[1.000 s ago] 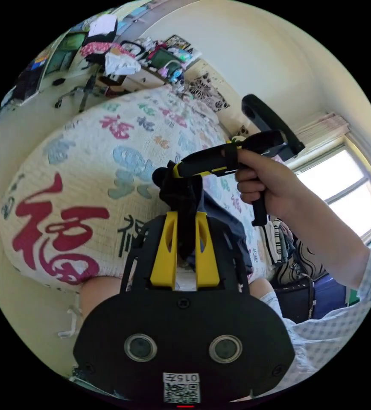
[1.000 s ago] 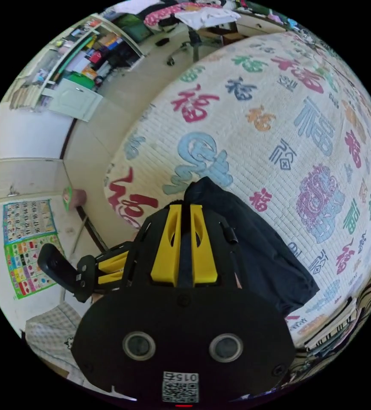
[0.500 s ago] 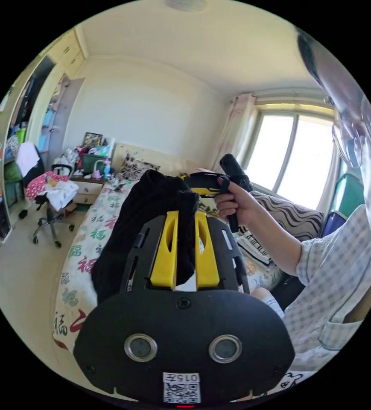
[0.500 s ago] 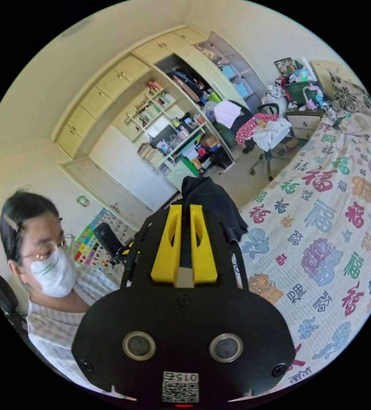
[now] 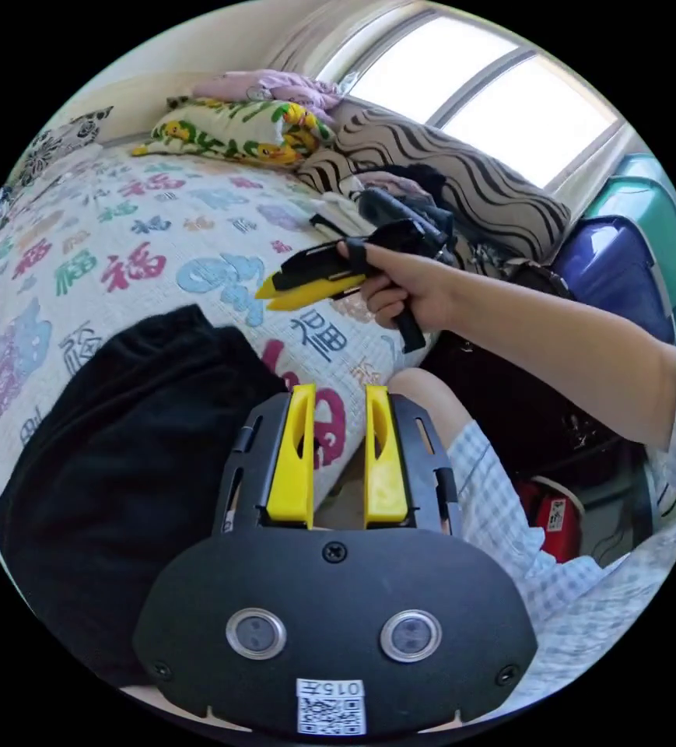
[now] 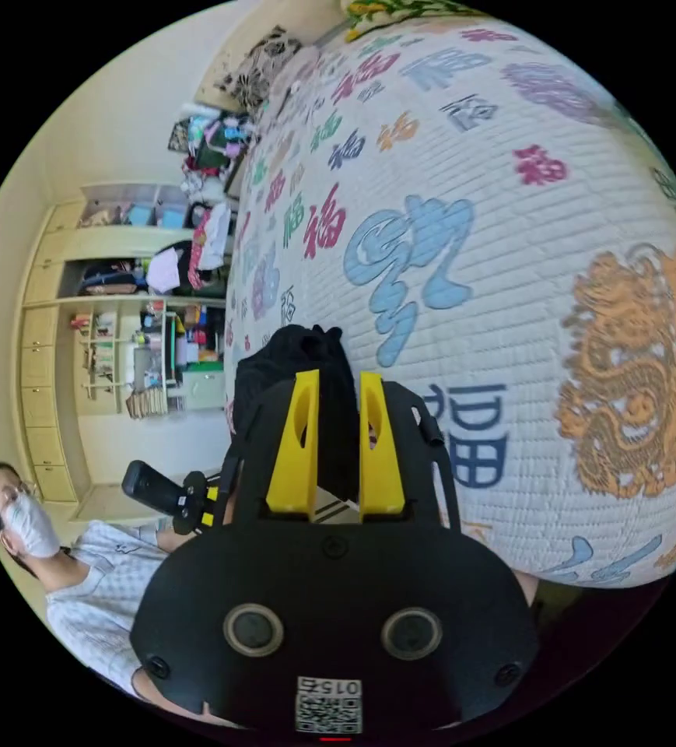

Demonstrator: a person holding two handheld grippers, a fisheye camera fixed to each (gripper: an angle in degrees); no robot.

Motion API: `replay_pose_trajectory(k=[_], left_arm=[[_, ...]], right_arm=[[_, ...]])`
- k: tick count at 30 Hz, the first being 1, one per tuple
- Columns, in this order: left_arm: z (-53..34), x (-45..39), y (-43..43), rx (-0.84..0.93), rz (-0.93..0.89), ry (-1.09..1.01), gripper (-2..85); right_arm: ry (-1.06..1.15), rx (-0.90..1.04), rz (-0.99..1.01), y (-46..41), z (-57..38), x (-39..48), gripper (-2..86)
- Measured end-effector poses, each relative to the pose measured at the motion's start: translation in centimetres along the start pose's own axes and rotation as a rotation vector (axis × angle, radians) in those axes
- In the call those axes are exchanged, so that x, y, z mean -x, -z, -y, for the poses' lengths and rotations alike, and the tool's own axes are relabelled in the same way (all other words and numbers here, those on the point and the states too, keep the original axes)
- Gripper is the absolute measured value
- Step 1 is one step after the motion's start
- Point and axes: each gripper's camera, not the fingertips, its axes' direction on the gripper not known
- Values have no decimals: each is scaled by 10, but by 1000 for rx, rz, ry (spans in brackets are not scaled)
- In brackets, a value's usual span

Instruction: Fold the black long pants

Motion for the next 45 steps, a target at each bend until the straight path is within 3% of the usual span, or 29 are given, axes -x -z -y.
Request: replay_pose_trajectory(k=[5,10,15,18,21,25,29,34,39,45], left_arm=[[2,3,59,-115,106,-43,100],[-10,106,114,-85,440,181,102],[12,178,87,109,472,215,103],[21,201,61,226,482,191,47],[33,211,59,173,499,239,4],[58,200,54,205,537,227,18],[94,164,66,84,379,70,67],[172,127,-19,211,243,-182,84],[206,121,-88,386,200,-259,30],[224,135,-78,321,165,-191,3]], right_arm=[[76,-64,-44,36,-30,-5,100],[172,69,-203,-9,-21,11,122],[124,182,-233,-48,-6,-10,82],[143,163,-315,-45,-12,-13,34],[113,94,-301,-30,-11,-18,15],[120,157,-359,-32,-14,-25,49],[90,66,-317,0,-57,-35,92],[83,146,-241,-16,-80,-58,94],[112,169,-208,-12,-94,-66,47],[98,118,-170,16,-110,-81,20]])
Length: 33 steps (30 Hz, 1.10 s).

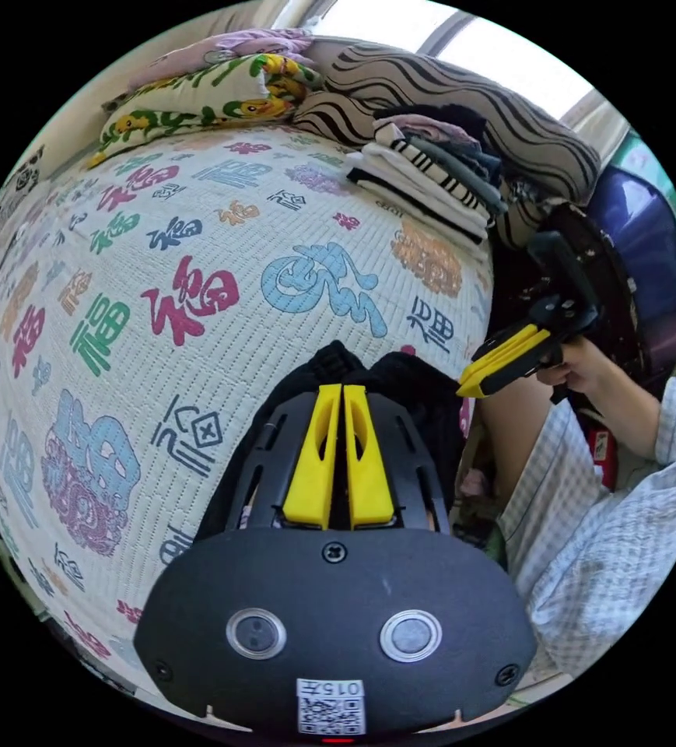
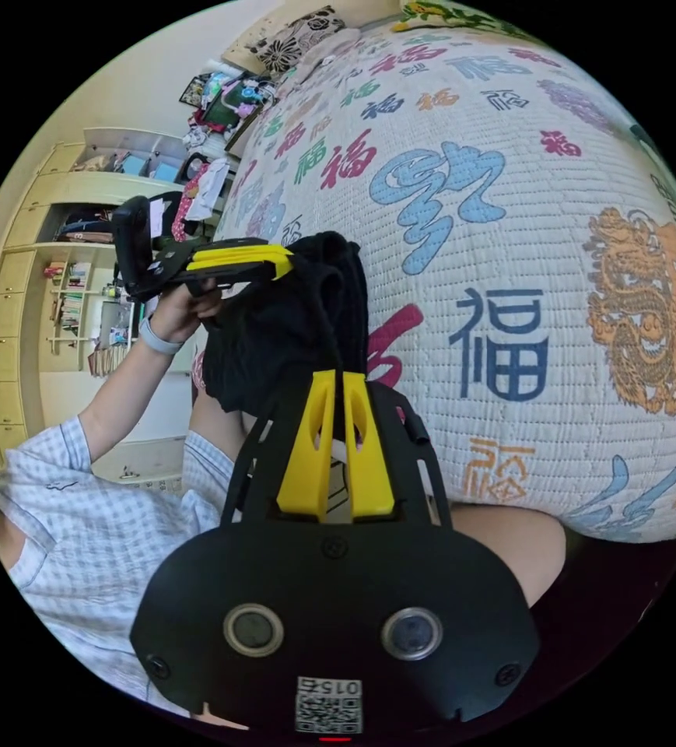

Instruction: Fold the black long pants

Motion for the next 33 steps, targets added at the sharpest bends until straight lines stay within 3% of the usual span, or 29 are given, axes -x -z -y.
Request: replay_pose_trajectory(k=[4,8,13,19,24,29,31,33], left_arm=[[9,6,-23,71,-2,31,15],[0,12,7,-15,-8,89,60],[-54,-7,53,-37,90,81,71],[-161,1,71,-12,314,300,44],[-177,30,14,156,283,394,62],[-181,33,6,97,266,353,52],[-176,39,16,133,169,336,23],[-168,36,39,-2,103,297,17]], right_arm=[[-56,49,-84,-21,1,-7,39],[-85,-75,-175,6,-37,5,86],[30,-125,-2,-2,-61,39,67],[77,-46,-228,-62,-56,71,5],[65,11,-364,-95,-73,67,-4],[-28,-28,-304,-83,-88,64,-2],[-65,-81,-221,-70,-103,60,2],[-119,-133,-163,-55,-120,51,10]])
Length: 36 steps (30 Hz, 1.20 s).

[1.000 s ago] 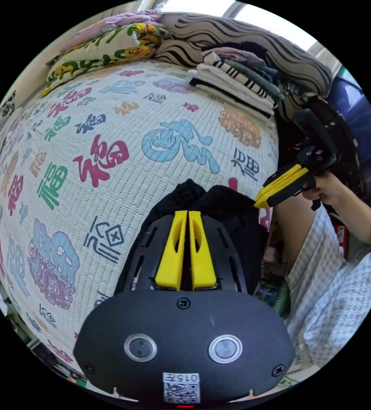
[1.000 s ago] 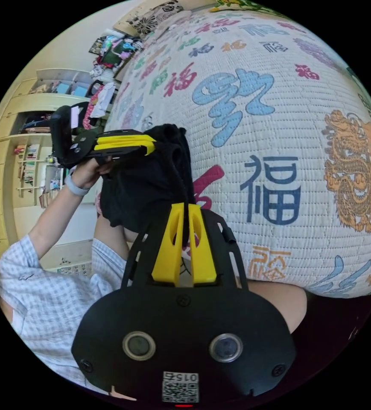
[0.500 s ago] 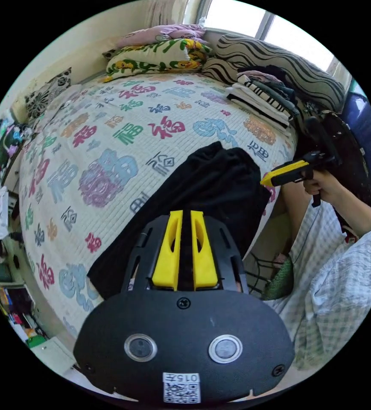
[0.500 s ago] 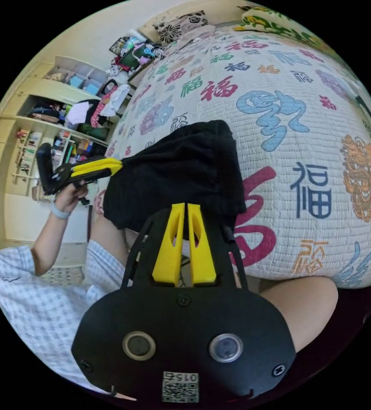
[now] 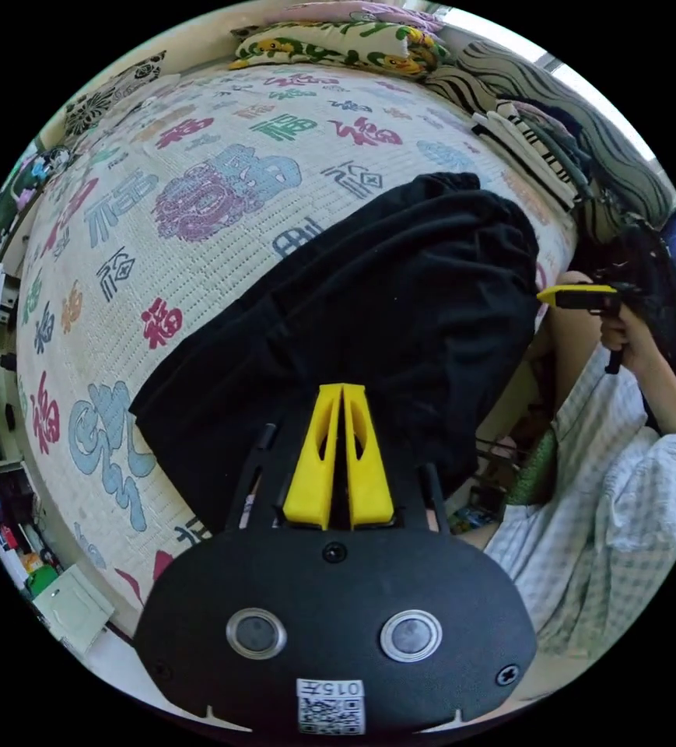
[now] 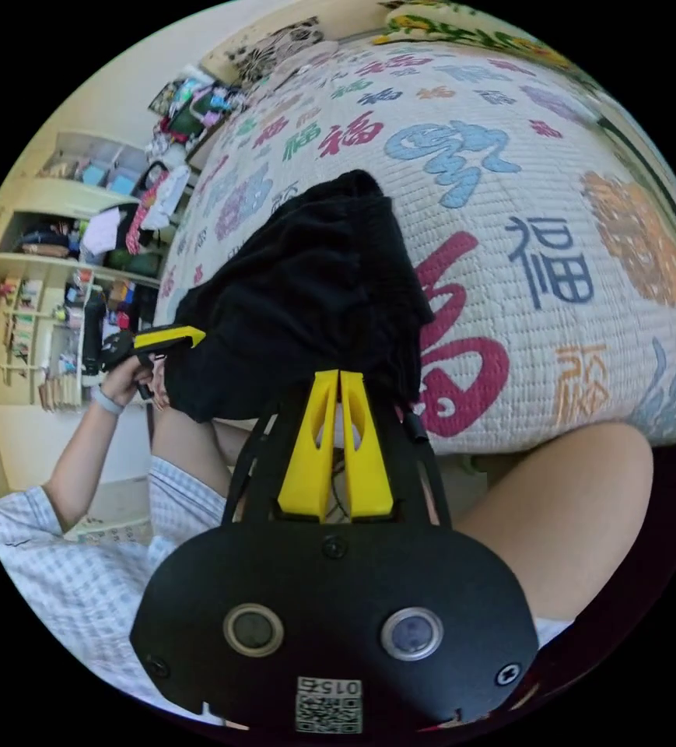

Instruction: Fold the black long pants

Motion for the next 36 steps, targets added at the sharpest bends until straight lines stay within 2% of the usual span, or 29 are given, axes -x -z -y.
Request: replay_pose_trajectory(k=[1,3,5,7,13,16,20,28,36], left_arm=[[11,-7,16,-95,-47,-50,18],[40,-23,29,-151,-40,-145,42],[76,-45,31,-166,-15,-252,101],[132,-73,13,-98,-9,-388,125],[235,-116,-57,77,-1,-538,129],[257,-120,-93,221,-53,-562,132],[266,-116,-116,287,-93,-552,119],[276,-100,-138,387,-178,-479,73],[274,-109,-116,329,-116,-556,21]], right_arm=[[-40,-11,10,7,-9,-9,18],[-75,-27,12,16,-18,-20,38],[-101,-19,9,19,-23,-33,68],[-134,5,15,14,-22,-42,80],[-184,19,49,-2,-14,-55,99],[-209,25,70,-1,-16,-63,87],[-210,15,196,-2,-23,-75,60],[-184,-9,246,-1,-31,-79,28],[-164,-113,276,32,-39,-80,7]])
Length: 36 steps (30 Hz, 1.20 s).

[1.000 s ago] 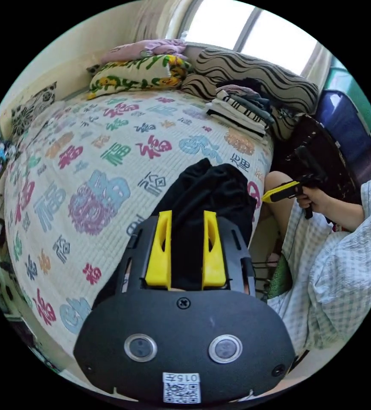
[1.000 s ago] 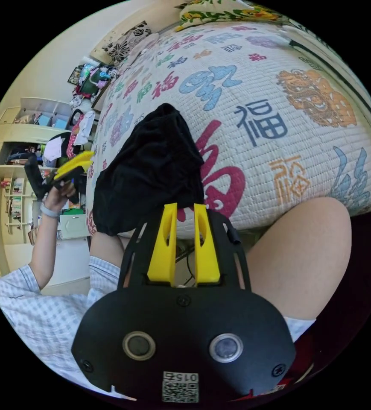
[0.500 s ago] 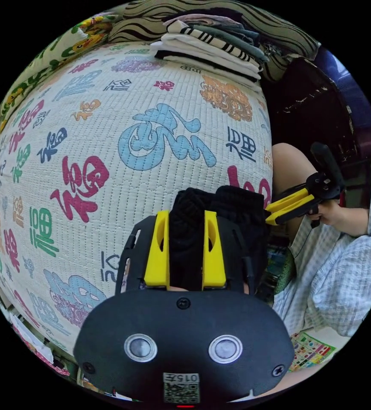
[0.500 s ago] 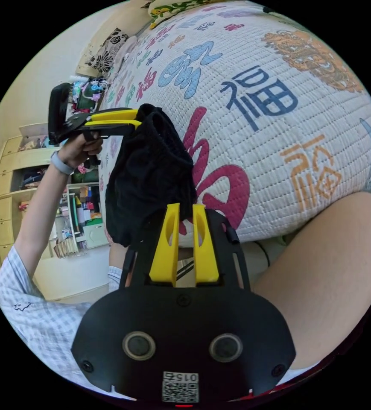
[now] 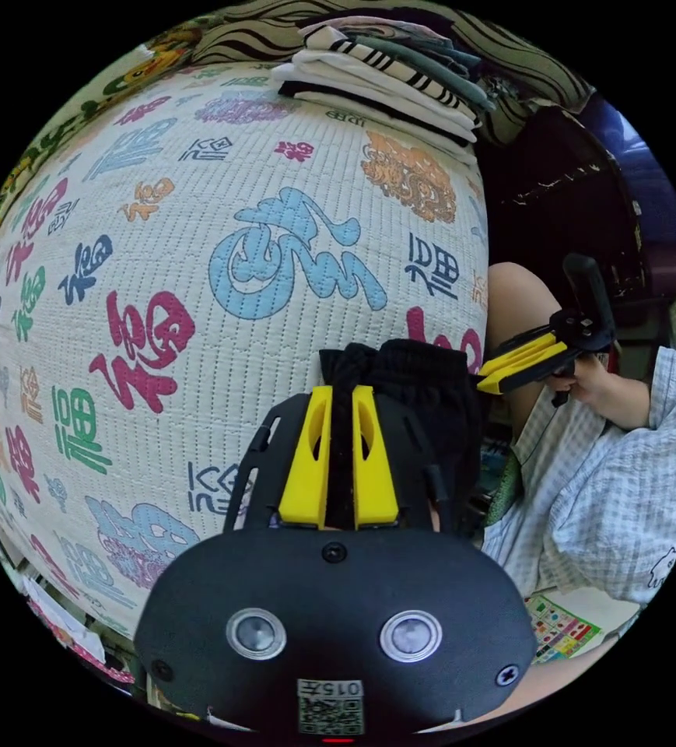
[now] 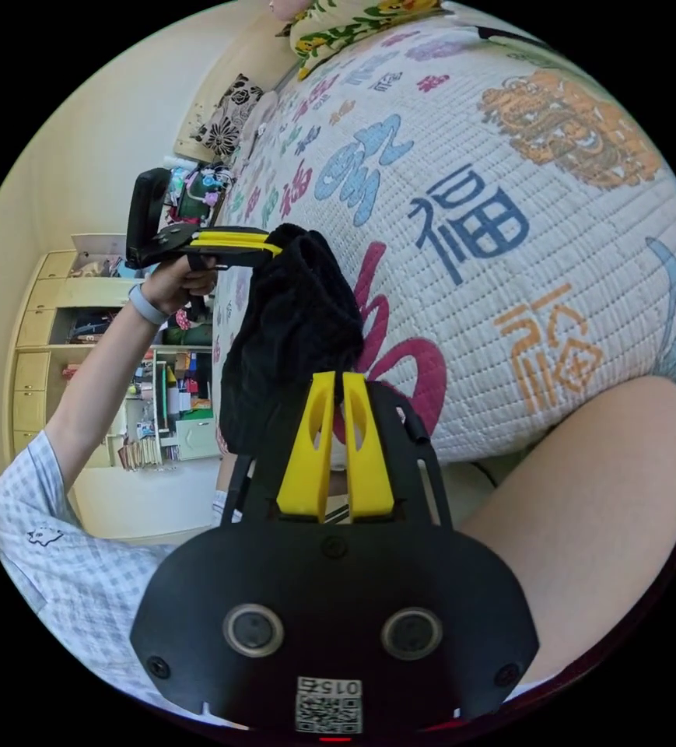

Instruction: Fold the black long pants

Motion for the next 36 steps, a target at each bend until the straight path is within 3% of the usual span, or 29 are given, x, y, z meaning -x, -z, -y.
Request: replay_pose_trajectory(k=[13,20,25,31,36], left_arm=[[5,-20,113,-508,-71,-160,15],[-145,14,108,-675,-165,-130,20],[-281,46,60,-738,-234,36,44],[-369,72,-9,-692,-319,306,78],[-427,62,-15,-796,-327,395,85]], right_arm=[[105,-371,-216,155,8,40,5],[351,-220,-110,99,-11,133,5],[436,-17,-40,18,-14,181,6],[485,206,-133,-85,-12,209,11],[504,267,-152,-105,-9,220,24]])
